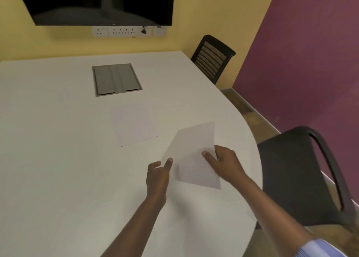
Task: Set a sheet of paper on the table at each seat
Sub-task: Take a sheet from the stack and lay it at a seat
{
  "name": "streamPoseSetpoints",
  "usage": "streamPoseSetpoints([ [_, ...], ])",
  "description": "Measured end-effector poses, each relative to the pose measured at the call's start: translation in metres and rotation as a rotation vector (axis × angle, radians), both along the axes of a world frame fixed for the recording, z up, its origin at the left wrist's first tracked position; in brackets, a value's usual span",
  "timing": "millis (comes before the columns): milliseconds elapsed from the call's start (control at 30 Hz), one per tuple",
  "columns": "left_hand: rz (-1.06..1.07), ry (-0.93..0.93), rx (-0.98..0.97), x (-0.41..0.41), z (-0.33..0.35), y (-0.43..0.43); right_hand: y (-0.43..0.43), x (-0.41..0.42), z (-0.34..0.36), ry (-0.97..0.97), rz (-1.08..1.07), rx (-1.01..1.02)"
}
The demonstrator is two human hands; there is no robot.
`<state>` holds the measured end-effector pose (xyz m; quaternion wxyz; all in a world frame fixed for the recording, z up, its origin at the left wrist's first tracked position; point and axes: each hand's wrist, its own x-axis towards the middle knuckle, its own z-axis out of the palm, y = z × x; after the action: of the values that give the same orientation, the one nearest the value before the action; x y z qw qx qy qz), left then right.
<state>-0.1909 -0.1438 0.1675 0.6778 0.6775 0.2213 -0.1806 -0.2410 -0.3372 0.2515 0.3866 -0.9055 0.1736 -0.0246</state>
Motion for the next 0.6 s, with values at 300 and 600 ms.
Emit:
streamPoseSetpoints([
  [300,-0.130,-0.115,-0.182,-0.059,0.049,-0.127,-0.126,-0.131,0.075,-0.177,-0.039,-0.012],
  [600,-0.256,-0.242,-0.203,-0.155,0.064,-0.278,-0.301,-0.268,0.107,-0.333,-0.273,0.167],
])
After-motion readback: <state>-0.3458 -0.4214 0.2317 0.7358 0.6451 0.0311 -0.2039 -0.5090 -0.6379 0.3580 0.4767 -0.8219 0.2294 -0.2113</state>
